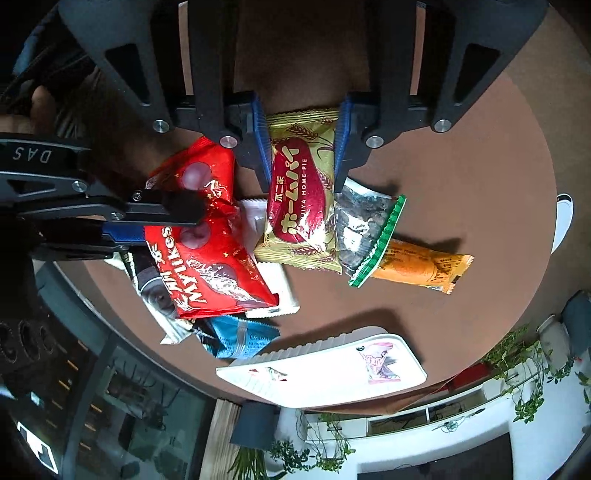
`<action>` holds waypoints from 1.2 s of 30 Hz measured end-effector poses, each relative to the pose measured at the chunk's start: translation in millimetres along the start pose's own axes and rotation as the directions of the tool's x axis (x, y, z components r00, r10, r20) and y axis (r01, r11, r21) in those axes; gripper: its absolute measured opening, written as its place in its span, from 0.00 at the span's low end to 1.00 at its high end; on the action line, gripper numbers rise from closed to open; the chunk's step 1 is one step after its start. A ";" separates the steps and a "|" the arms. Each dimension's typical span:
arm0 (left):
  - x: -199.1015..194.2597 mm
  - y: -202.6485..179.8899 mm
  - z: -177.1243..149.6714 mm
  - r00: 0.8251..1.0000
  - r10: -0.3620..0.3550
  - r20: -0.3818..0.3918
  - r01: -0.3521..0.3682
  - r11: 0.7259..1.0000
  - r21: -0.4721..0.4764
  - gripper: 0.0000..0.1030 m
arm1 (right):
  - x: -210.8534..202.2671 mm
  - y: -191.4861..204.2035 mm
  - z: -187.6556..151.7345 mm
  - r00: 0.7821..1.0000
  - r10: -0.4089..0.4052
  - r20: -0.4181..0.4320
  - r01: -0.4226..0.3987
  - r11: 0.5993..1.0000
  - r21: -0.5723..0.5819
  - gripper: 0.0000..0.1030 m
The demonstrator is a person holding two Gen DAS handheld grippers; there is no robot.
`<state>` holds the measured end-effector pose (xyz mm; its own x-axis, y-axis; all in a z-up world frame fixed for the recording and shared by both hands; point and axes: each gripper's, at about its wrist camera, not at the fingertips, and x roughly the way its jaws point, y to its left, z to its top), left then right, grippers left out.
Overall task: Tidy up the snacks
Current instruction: 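Grasp the gold Home Pie packet with the left gripper while the right gripper grasps the red Mylikes bag, then carry both packets into the white tray and open both grippers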
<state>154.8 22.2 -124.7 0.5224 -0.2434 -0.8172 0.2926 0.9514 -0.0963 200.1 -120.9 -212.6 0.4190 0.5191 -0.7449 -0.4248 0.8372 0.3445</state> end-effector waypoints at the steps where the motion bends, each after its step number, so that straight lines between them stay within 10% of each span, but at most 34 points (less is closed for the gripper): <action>1: -0.8 0.3 -0.5 1.000 -0.003 0.002 0.003 1.000 -0.006 0.27 | -0.8 -0.4 0.2 1.000 0.005 0.004 -0.005 1.000 0.005 0.24; 26: -54.5 20.0 18.1 0.969 -0.186 0.166 0.215 0.959 -0.184 0.27 | -53.1 -27.1 23.5 0.985 0.153 0.086 -0.161 0.982 0.102 0.24; 36: -52.8 43.0 87.6 0.961 -0.190 0.201 0.231 0.952 -0.203 0.27 | -92.2 -95.7 72.6 0.982 0.029 0.188 -0.056 0.988 0.143 0.24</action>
<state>210.0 59.4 -35.9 0.6070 -0.4527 -0.6531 0.2361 0.8875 -0.3957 260.4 -236.4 -135.5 0.5498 0.5662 -0.6140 -0.3290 0.8225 0.4639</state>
